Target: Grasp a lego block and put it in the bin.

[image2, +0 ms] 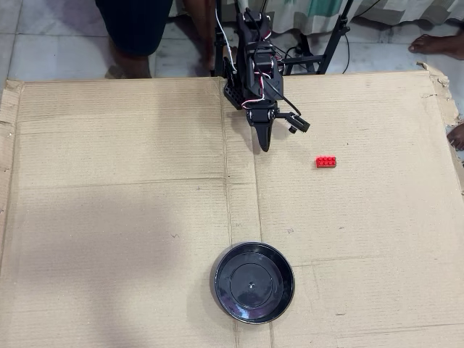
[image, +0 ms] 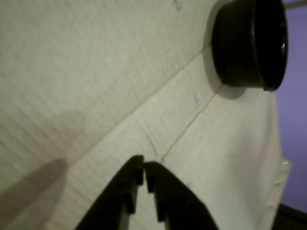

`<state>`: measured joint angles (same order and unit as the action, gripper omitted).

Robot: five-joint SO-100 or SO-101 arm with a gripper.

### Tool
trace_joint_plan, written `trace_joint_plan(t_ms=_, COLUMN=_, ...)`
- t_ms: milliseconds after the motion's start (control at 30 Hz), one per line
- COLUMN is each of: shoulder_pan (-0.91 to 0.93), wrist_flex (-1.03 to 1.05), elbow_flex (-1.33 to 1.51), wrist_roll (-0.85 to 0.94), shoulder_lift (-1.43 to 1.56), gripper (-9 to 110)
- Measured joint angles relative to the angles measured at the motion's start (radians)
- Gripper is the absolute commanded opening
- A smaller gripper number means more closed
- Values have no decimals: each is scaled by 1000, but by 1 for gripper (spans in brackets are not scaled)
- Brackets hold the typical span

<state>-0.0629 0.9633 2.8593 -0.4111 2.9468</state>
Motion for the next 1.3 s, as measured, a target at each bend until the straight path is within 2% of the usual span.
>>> trace_joint_plan(t_ms=433, shoulder_pan=-207, wrist_flex=2, elbow_flex=-388, wrist_roll=-716, shoulder_lift=-483, gripper=1)
trace_joint_plan(t_ms=633, shoulder_pan=-253, wrist_flex=2, elbow_flex=-446, wrist_roll=-879, shoulder_lift=-561, gripper=1)
trace_joint_plan(t_ms=833, shoulder_pan=-279, wrist_flex=2, elbow_flex=-460, wrist_roll=-959, shoulder_lift=-592, gripper=0)
trace_joint_plan(t_ms=1033, shoulder_pan=-282, wrist_flex=2, elbow_flex=-477, wrist_roll=-957, shoulder_lift=-592, gripper=0)
trace_joint_plan(t_ms=1167, shoulder_pan=-305, wrist_flex=2, elbow_flex=-512, wrist_roll=-848, shoulder_lift=-595, gripper=0)
trace_joint_plan(t_ms=1300, shoulder_pan=-325, wrist_flex=2, elbow_flex=-518, wrist_roll=-653, shoulder_lift=-607, gripper=0)
